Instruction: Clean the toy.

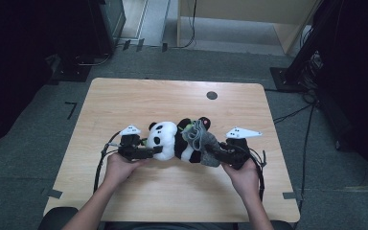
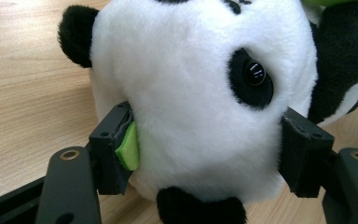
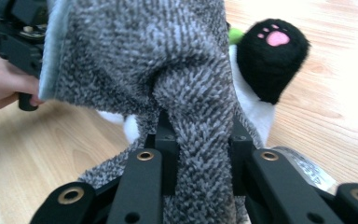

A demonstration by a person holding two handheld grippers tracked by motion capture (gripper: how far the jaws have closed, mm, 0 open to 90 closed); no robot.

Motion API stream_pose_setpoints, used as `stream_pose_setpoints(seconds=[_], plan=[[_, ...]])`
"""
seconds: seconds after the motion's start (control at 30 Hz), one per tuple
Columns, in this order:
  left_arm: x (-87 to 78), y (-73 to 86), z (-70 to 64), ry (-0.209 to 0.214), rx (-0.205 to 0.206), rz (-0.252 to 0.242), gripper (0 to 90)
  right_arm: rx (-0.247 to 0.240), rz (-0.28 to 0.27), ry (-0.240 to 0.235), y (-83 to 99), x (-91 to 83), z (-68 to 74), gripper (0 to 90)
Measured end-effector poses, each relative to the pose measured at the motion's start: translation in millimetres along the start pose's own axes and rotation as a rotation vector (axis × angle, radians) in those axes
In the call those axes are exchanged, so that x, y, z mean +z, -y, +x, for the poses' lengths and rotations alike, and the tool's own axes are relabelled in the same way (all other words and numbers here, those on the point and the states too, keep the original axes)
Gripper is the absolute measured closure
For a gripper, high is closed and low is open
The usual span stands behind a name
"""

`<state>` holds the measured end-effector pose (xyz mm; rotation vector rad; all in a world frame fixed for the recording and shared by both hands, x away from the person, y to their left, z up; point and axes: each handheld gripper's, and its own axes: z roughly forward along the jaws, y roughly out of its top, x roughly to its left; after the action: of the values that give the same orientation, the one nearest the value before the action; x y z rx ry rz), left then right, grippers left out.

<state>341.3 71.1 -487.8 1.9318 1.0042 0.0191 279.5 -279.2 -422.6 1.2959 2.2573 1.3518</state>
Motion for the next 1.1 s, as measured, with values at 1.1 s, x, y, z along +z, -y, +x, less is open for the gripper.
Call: stream_pose_setpoints(seconds=[1.1], plan=[[-0.5,0.5,-10.4,-0.021,-0.033,-0.007,34.1,-0.228,0.056,0.060,-10.7,62.5,80.6,75.4]])
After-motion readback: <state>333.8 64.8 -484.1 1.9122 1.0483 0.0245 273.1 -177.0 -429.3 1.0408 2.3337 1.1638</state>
